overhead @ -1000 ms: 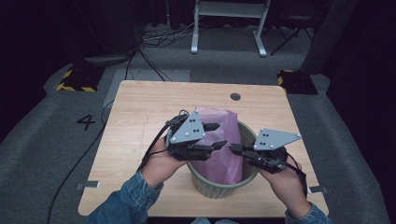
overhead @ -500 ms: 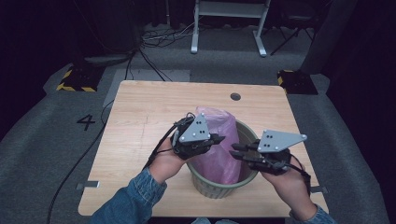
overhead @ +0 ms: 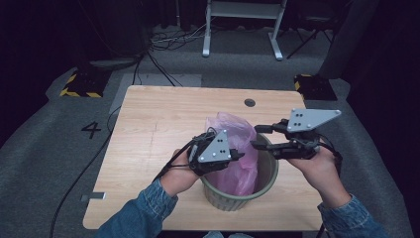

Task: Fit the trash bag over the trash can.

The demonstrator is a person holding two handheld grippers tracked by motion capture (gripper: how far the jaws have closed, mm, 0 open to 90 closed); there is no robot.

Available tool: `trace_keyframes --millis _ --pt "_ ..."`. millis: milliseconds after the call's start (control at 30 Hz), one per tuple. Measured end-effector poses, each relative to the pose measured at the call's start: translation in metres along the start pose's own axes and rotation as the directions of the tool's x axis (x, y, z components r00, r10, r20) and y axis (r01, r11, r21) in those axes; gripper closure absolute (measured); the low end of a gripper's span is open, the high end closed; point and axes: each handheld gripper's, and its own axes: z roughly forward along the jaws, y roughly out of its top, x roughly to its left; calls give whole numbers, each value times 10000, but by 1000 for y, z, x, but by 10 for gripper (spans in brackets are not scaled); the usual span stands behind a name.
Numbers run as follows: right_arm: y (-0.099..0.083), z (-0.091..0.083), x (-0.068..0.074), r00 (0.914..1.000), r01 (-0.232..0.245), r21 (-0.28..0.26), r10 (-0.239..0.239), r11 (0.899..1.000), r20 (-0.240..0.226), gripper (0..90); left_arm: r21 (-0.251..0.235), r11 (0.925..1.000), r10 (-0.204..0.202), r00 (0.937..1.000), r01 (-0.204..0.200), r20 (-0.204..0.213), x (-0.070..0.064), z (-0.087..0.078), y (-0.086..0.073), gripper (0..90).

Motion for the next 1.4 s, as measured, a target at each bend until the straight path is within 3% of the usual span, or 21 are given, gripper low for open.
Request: trace_keyframes --millis 33,67,167,300,400,467,500,533,600,633,733,767,800,867,900,933,1000,1067,1100,1333,1400 --pt "-3 9 1 9979 248 533 -215 9983 -611 652 -121 9998 -140 9999 139 -90 2 -3 -1 858" --pt "-3 9 1 9979 248 533 -215 9983 -611 652 -121 9998 -140 9999 139 -90 2 -3 -1 859" --pt "-8 18 5 9951 256 1310 -127 9910 -984 848 -235 9989 -404 9988 397 -291 6 -7 -5 874" --pt "-9 18 10 9918 106 1613 102 9869 -1274 900 -288 9983 -516 9983 508 -276 8 -11 -8 892" --pt "-9 16 11 9939 178 1554 -5 9877 -1106 900 -465 9980 -428 9991 425 -58 7 -13 -9 893" --pt "-9 11 7 9980 146 1193 -72 9927 -624 739 -480 9985 -278 9996 278 -7 4 -13 -8 895" --pt "-11 11 1 9979 -126 888 182 9960 -627 527 -489 9987 -170 9999 171 25 2 -12 -7 895" --pt "-11 12 -2 9969 -244 812 304 9964 -729 432 -489 9987 -170 9999 171 25 2 -12 -7 895" --pt "-13 18 -4 9970 -318 842 375 9959 -680 339 -617 9980 -95 9999 99 81 1 -12 -6 895" --pt "-14 22 -4 9964 -327 872 393 9957 -748 338 -655 9978 -75 9999 81 103 2 -12 -6 895" --pt "-16 30 -3 9940 -362 1067 468 9936 -988 397 -722 9974 -61 9999 71 143 1 -12 -5 895" --pt "-18 36 -2 9915 -224 1386 398 9901 -1241 635 -712 9975 -20 10000 26 95 1 -13 -5 895" --pt "-18 37 -1 9902 -145 1421 340 9898 -1355 714 -650 9979 3 10000 -3 8 1 -13 -6 895" --pt "-20 36 2 9936 -60 1391 216 9903 -1107 826 -581 9983 -77 9998 68 -155 2 -15 -8 895" --pt "-20 36 2 9936 -60 1391 216 9903 -1107 826 -581 9983 -77 9998 68 -155 2 -15 -8 895" --pt "-22 32 7 9979 -157 1342 241 9908 -605 830 -539 9983 -227 9992 209 -329 4 -16 -11 895" --pt "-23 30 10 9990 -134 1330 190 9910 -408 832 -518 9981 -352 9985 330 -409 5 -17 -12 895" --pt "-27 23 21 9999 -13 1176 -4 9931 151 846 -635 9963 -604 9974 578 -404 9 -20 -16 895" --pt "-29 21 25 9998 -32 1102 13 9939 173 846 -645 9958 -681 9969 655 -402 10 -19 -17 895" --pt "-32 17 49 9987 300 1130 -253 9931 -432 842 -392 9975 -621 9945 589 -846 11 -16 -19 896" --pt "-30 16 60 9951 624 1187 -525 9910 -842 825 -415 9973 -644 9934 607 -954 12 -15 -19 896"
